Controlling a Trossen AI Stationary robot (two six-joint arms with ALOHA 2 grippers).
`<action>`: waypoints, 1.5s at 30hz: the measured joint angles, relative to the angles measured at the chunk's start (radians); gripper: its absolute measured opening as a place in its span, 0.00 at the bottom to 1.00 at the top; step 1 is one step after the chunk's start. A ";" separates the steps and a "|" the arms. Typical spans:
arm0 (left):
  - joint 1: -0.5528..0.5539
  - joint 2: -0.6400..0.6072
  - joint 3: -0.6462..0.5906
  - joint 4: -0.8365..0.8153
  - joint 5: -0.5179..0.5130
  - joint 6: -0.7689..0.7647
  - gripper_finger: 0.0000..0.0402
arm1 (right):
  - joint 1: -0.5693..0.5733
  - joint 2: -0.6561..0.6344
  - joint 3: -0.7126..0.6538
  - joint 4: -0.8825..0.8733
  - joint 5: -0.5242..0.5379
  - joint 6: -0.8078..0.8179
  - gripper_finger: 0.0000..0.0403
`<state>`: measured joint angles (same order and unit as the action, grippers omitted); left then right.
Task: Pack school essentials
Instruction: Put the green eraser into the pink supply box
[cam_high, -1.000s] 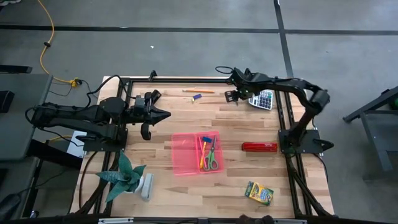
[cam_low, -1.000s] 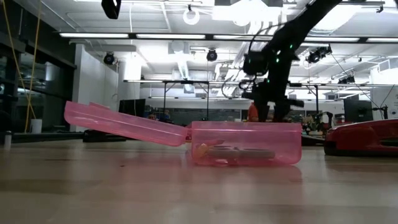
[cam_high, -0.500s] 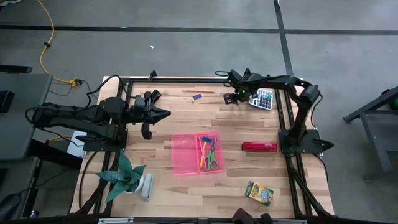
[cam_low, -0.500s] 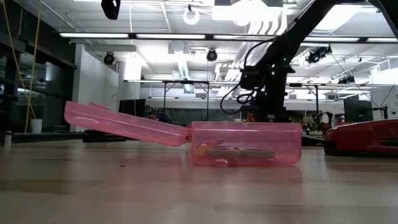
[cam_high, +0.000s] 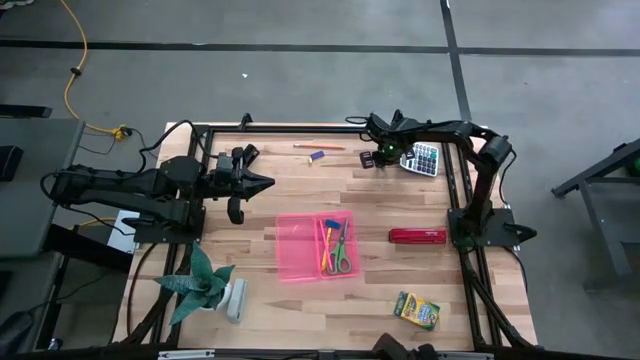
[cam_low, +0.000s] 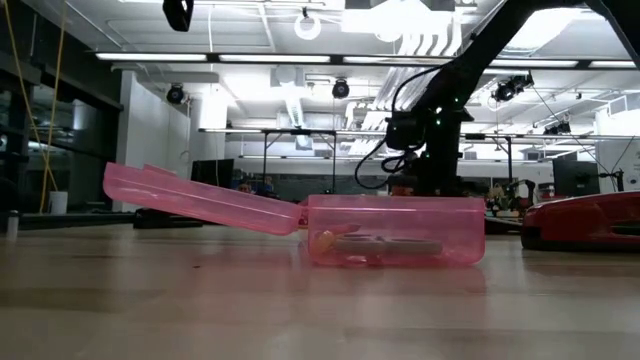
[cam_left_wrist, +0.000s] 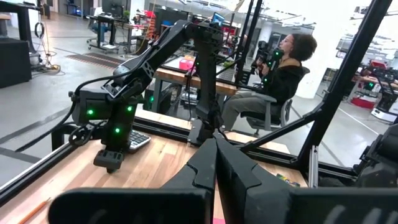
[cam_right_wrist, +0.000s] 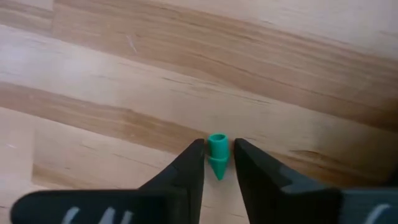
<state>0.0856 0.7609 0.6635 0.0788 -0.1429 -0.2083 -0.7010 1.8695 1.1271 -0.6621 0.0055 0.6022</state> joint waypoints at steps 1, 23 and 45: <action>0.000 0.000 0.000 0.000 0.000 -0.001 0.00 | 0.000 0.008 0.002 -0.001 -0.007 0.000 0.20; 0.000 0.000 0.000 0.000 0.000 0.001 0.00 | 0.063 -0.197 -0.035 0.018 -0.035 -0.149 0.03; 0.000 0.039 -0.001 0.072 -0.078 -0.029 0.00 | 0.646 -0.895 -0.645 1.049 -0.058 -0.223 0.00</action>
<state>0.0856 0.8000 0.6628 0.1511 -0.2211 -0.2377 -0.0551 0.9741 0.4825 0.3870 -0.0528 0.3787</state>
